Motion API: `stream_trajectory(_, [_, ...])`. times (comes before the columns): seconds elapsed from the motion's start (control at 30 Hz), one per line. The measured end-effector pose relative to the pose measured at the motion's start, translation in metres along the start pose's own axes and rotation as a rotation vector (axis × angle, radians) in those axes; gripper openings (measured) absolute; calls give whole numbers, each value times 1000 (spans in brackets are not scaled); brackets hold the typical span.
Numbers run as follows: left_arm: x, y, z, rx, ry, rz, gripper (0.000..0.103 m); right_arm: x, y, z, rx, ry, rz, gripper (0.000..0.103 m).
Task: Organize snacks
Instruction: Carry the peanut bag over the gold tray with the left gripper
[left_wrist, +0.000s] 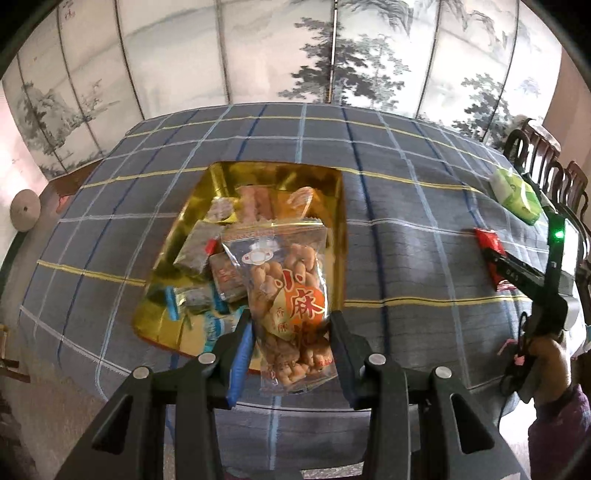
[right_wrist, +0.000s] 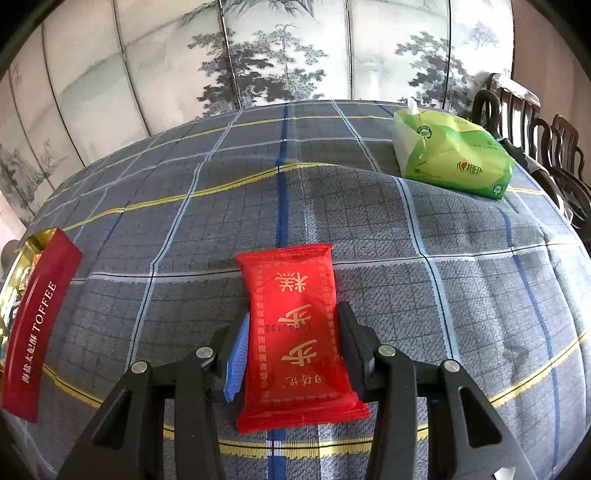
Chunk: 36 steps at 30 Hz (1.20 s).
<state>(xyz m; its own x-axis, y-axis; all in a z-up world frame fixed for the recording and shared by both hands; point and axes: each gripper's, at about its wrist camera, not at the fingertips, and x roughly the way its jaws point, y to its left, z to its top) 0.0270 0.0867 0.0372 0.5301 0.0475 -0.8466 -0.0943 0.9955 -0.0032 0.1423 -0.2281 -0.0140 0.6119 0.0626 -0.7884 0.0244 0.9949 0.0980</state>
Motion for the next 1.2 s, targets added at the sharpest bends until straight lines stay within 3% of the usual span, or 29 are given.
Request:
stream_trajectory(0.27, [9, 20, -3, -17, 1, 24, 40, 0, 0, 0, -3, 1, -4, 42])
stream_trajectory(0.7, [3, 60, 4, -63, -73, 44, 40, 0, 0, -1, -6, 2, -7, 43])
stream_trajectory(0.97, [16, 85, 8, -107, -59, 67, 40, 0, 1, -1, -7, 2, -8, 44])
stream_trajectory(1.2, [33, 75, 17, -89, -28, 47, 40, 1, 1, -1, -9, 3, -7, 45])
